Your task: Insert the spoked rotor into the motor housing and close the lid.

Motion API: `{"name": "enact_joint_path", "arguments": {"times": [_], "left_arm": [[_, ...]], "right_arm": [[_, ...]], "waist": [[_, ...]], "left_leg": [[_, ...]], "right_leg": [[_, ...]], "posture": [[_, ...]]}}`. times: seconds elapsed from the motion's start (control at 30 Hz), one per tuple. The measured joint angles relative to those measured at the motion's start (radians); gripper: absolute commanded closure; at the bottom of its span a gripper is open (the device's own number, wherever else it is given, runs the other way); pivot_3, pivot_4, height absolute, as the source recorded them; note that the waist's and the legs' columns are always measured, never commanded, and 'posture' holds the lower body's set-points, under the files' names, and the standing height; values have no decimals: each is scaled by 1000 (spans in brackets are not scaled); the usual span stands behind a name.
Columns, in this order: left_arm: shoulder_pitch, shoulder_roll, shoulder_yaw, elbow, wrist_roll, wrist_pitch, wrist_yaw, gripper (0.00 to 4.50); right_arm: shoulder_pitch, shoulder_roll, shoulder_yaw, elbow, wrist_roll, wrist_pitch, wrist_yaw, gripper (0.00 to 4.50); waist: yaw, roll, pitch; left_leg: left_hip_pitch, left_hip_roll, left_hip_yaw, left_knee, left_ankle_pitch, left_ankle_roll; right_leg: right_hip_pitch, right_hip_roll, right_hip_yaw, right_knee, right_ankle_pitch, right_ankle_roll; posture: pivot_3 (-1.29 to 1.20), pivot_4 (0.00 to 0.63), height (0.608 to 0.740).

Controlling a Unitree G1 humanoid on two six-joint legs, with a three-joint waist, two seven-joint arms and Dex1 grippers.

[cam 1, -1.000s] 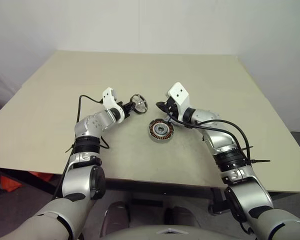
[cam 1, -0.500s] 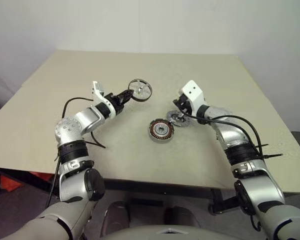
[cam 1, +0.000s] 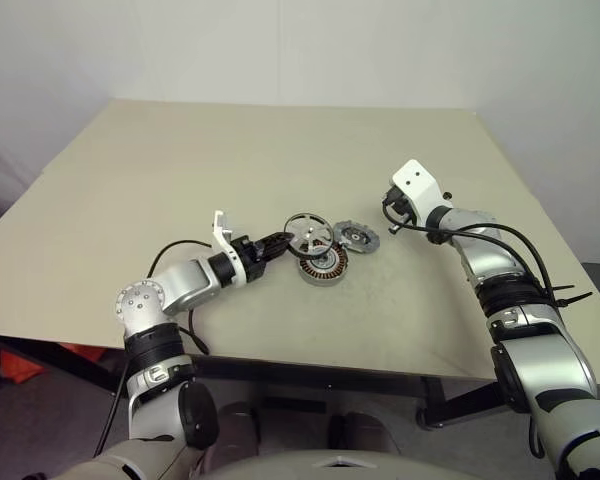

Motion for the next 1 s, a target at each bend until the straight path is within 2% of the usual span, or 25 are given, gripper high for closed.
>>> {"name": "enact_joint_path", "arguments": {"times": [0.63, 1.0], "left_arm": [[-11, 21, -105, 134, -1, -71, -6, 4080], [-11, 33, -147, 182, 46, -92, -44, 4080]], "right_arm": [[2, 7, 0, -6, 1, 1, -8, 4500], [4, 11, 0, -28, 2, 1, -8, 4500]], "waist": [[1, 0, 0], [1, 0, 0]], "left_leg": [[0, 0, 0, 0, 1, 3], [0, 0, 0, 0, 2, 3]], "right_leg": [[0, 0, 0, 0, 0, 0], [0, 0, 0, 0, 0, 0]], "posture": [[0, 0, 740], [0, 0, 740]]}}
